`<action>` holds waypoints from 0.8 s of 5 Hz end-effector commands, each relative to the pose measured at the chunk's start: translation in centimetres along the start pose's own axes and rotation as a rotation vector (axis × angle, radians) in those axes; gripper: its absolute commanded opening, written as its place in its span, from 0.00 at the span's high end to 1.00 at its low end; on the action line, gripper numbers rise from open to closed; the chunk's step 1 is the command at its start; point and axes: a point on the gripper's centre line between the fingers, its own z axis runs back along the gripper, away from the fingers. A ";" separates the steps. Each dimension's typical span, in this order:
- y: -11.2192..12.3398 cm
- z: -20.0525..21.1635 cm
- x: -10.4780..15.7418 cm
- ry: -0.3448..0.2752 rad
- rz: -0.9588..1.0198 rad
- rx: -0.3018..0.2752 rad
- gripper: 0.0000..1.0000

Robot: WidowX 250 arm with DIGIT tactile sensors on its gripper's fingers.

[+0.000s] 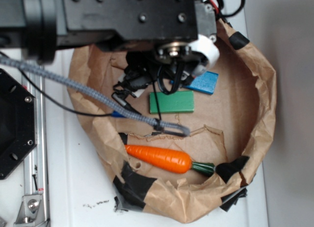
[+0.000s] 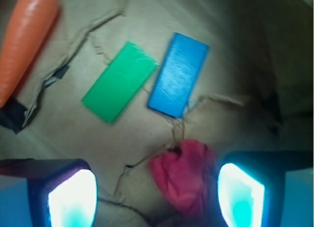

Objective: Grab the red paper.

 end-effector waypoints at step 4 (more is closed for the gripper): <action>3.6 -5.7 -5.7 0.023 -0.188 0.084 0.00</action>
